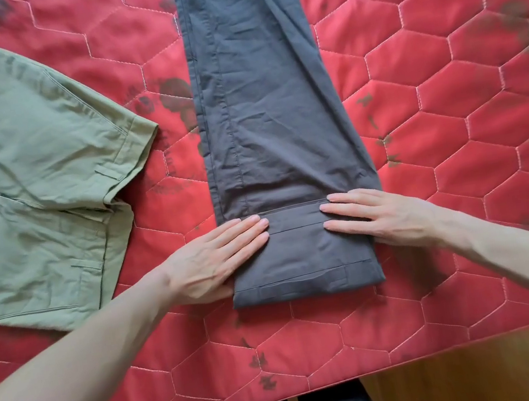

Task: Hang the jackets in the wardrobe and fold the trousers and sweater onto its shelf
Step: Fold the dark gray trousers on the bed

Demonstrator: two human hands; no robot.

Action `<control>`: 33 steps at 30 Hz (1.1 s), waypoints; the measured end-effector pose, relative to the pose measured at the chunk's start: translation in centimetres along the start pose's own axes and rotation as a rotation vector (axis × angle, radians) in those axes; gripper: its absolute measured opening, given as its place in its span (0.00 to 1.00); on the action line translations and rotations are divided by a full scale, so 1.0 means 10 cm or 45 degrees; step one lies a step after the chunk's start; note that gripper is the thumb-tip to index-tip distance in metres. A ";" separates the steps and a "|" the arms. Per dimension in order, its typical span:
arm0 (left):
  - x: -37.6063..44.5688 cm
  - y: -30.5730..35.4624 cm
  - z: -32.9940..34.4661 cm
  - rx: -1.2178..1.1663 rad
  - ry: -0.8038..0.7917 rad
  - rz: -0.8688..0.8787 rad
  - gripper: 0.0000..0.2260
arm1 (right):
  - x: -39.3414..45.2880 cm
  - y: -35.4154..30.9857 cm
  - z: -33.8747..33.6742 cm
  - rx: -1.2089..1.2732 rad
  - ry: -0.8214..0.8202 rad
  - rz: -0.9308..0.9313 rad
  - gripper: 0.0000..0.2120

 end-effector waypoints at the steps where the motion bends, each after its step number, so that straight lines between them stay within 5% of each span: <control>1: -0.01 0.00 0.00 -0.006 -0.031 -0.008 0.45 | 0.01 0.02 -0.01 -0.087 0.026 0.003 0.32; 4: -0.01 0.01 -0.05 0.036 -0.152 -0.013 0.54 | 0.06 -0.02 -0.06 0.016 0.020 0.159 0.29; 10: -0.12 0.33 -0.11 -0.031 -0.117 -0.138 0.55 | 0.03 -0.21 -0.12 0.584 0.101 0.709 0.19; 13: -0.19 0.41 -0.07 -0.393 0.020 -0.339 0.46 | -0.03 -0.21 0.10 0.793 -0.002 1.042 0.14; 17: -0.15 0.43 0.01 -0.787 0.154 -0.902 0.27 | -0.20 -0.31 0.14 0.848 0.396 1.175 0.24; 20: -0.08 0.23 -0.21 -0.582 0.523 -1.310 0.14 | -0.20 -0.37 0.20 0.822 0.642 1.247 0.23; 22: -0.13 0.14 -0.28 -0.696 0.777 -1.535 0.19 | -0.17 -0.34 0.20 0.784 0.844 1.458 0.18; 24: 0.01 0.04 -0.31 -0.778 0.962 -1.591 0.11 | -0.19 -0.28 0.26 0.676 0.985 1.648 0.28; 30: 0.32 -0.13 -0.21 -0.880 1.040 -1.688 0.08 | -0.02 -0.13 0.31 0.354 1.116 1.868 0.30; 33: 0.30 -0.11 -0.18 -0.819 1.091 -1.780 0.10 | 0.05 -0.01 0.27 0.271 1.134 1.861 0.19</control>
Point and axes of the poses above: each hand's wrist, its own x-axis towards the middle knuckle, its own z-axis out of the palm, y = z × x, the point moved 5 cm from there along x, towards the middle knuckle, and after that the axes turned 15 degrees about y, right-handed, at the moved point
